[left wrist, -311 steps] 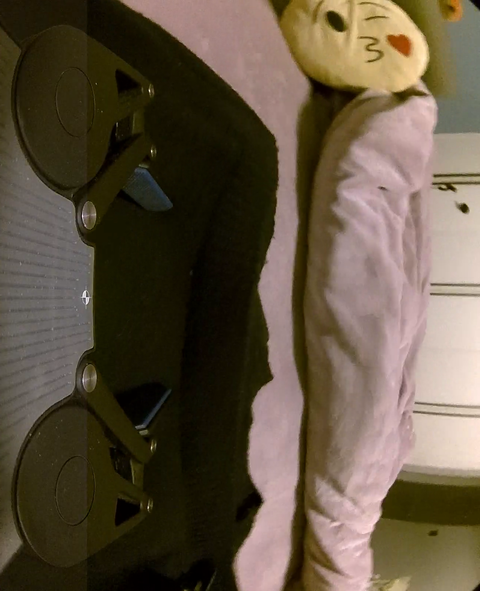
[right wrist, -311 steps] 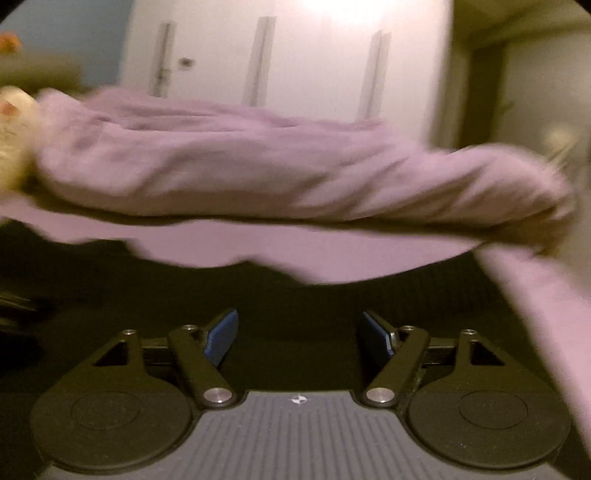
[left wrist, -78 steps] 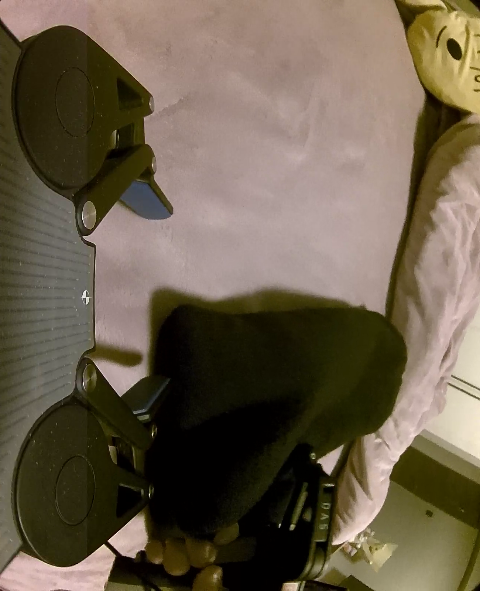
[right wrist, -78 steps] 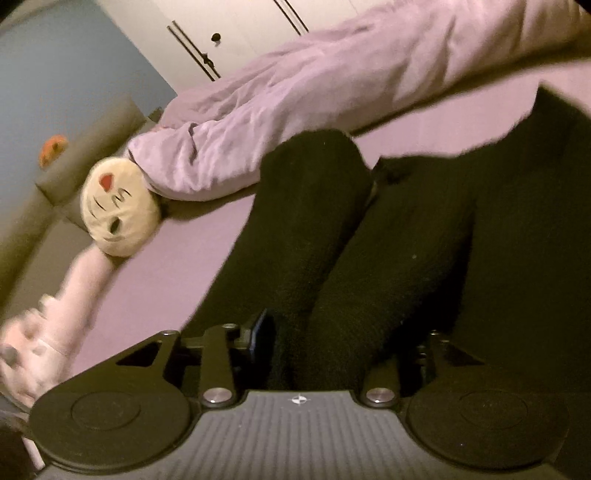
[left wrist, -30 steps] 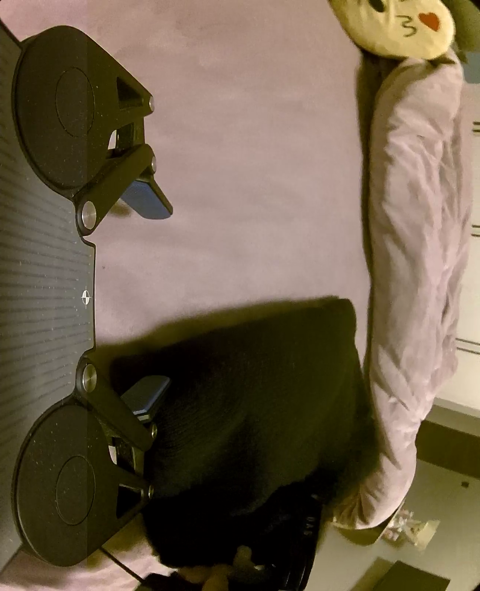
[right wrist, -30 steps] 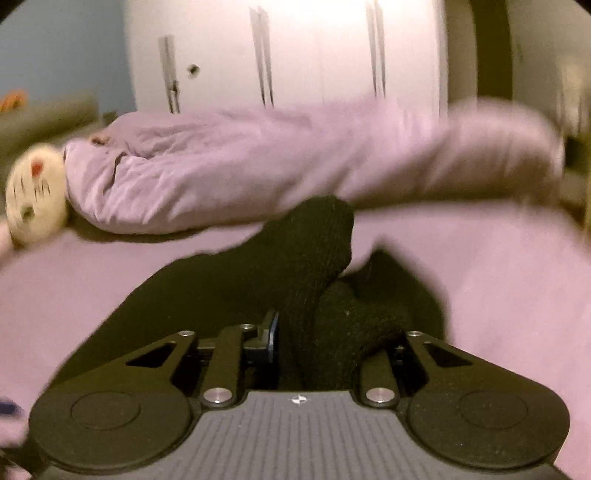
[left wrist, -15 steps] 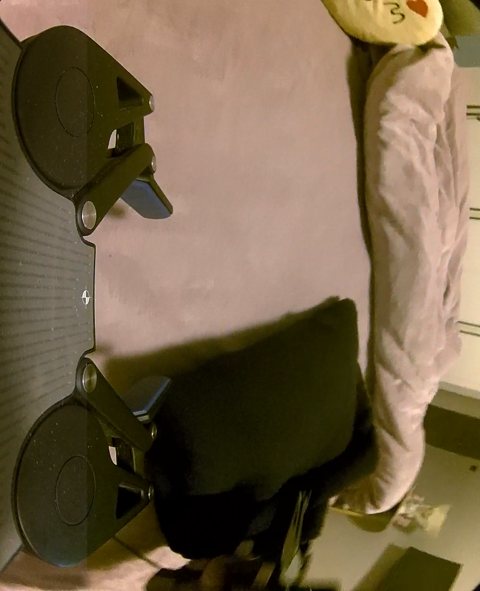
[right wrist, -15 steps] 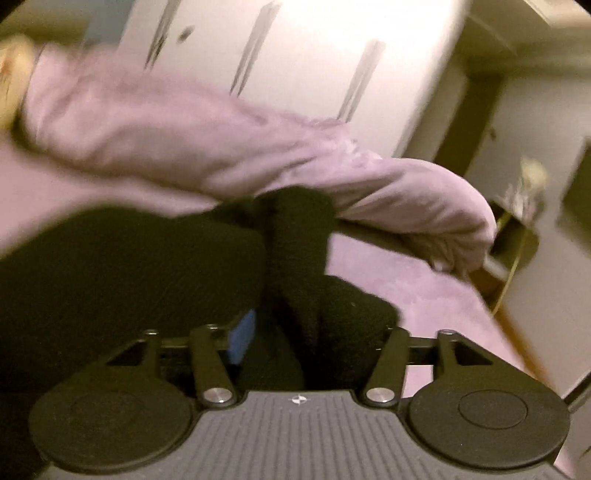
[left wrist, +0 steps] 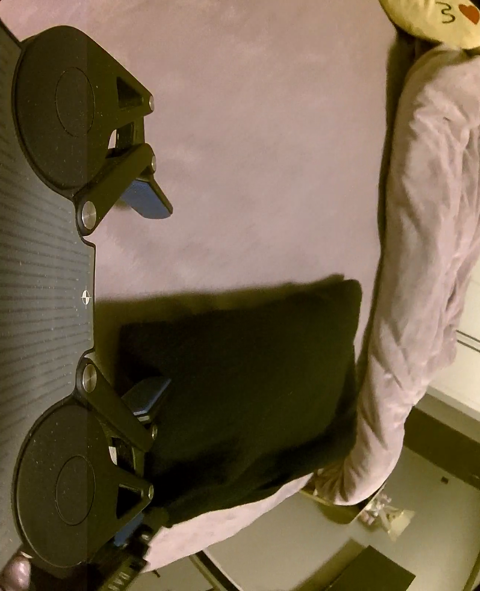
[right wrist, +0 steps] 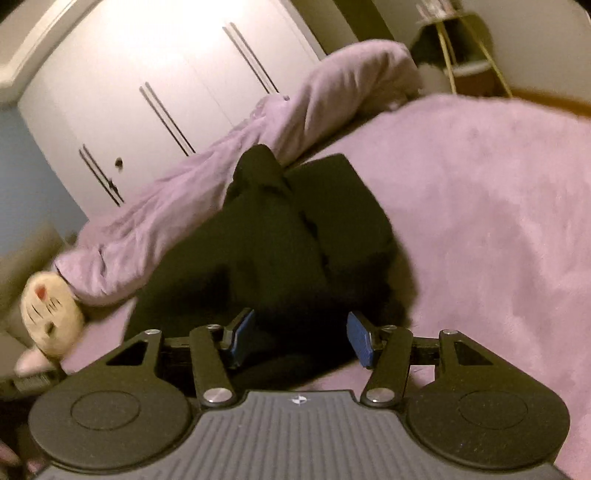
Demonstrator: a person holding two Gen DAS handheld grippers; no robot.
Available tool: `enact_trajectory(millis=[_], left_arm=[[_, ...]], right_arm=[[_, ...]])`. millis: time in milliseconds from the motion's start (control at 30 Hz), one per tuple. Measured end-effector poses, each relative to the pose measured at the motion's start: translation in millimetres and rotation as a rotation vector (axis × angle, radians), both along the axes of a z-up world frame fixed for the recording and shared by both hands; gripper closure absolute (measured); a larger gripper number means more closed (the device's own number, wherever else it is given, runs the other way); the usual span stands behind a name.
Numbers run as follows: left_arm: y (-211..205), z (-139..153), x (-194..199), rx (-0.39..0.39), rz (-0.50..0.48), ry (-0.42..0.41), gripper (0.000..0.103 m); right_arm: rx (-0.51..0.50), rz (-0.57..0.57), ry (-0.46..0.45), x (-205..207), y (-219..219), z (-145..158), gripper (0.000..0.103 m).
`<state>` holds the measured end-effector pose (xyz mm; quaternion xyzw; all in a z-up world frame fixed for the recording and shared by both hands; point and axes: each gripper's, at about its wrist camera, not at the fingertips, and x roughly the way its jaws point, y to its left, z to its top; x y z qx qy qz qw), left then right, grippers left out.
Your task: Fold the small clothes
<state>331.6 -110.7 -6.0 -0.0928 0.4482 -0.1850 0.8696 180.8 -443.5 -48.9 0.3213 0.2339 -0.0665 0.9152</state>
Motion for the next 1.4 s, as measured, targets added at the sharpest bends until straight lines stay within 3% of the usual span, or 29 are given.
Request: enact_trajectory(millis=[67, 333, 367, 433, 467, 633, 767, 833, 967, 1100, 1167, 1267, 1400], left_arm=[[-0.3, -0.1, 0.1, -0.006, 0.004, 0.003, 0.007], [-6.9, 2.3, 1.4, -0.015, -0.007, 0.002, 0.007], [-8.3, 3.5, -0.2, -0.006, -0.019, -0.008, 0.007], [-12.3, 4.7, -2.7, 0.021, -0.051, -0.026, 0.007], [-13.4, 5.0, -3.5, 0.03, -0.059, -0.032, 0.007], [-12.9, 14.9, -5.6, 0.013, -0.061, -0.081, 0.007], [-18.1, 17.2, 13.5, -0.017, -0.055, -0.065, 0.007], [-22.0, 13.3, 27.2, -0.05, -0.071, -0.032, 0.007], [-32.1, 0.9, 55.4, -0.121, -0.11, 0.067, 0.007], [-46.3, -8.9, 72.5, -0.143, -0.128, 0.105, 0.004], [-52.7, -13.0, 78.0, -0.138, -0.137, 0.118, 0.002], [-63.7, -19.4, 85.9, -0.119, -0.16, 0.129, 0.001], [-67.7, -30.8, 99.1, -0.153, -0.139, 0.178, 0.002]], right_arm=[[0.055, 0.001, -0.036, -2.4, -5.3, 0.4, 0.047], [0.373, -0.011, -0.028, 34.4, -24.9, -38.6, 0.048], [0.383, -0.021, -0.029, 36.5, -22.0, -39.7, 0.052], [0.371, -0.037, -0.013, 40.0, -20.6, -40.1, 0.073], [0.353, -0.029, -0.013, 37.7, -20.1, -37.6, 0.089], [0.336, -0.012, -0.134, 10.5, -24.9, -23.2, 0.091], [0.294, -0.025, 0.01, 17.7, -26.9, -47.4, 0.09], [0.262, 0.001, 0.012, 18.5, -24.4, -47.9, 0.088], [0.177, 0.037, 0.031, 10.9, -24.4, -24.5, 0.059], [0.088, 0.029, 0.009, 3.2, -37.2, -4.8, 0.038], [0.059, -0.025, 0.03, 7.5, -49.9, 1.9, 0.036], [0.088, -0.048, 0.008, 12.8, -69.8, 3.8, 0.029], [0.239, 0.089, 0.066, 58.2, -86.9, -24.8, 0.028]])
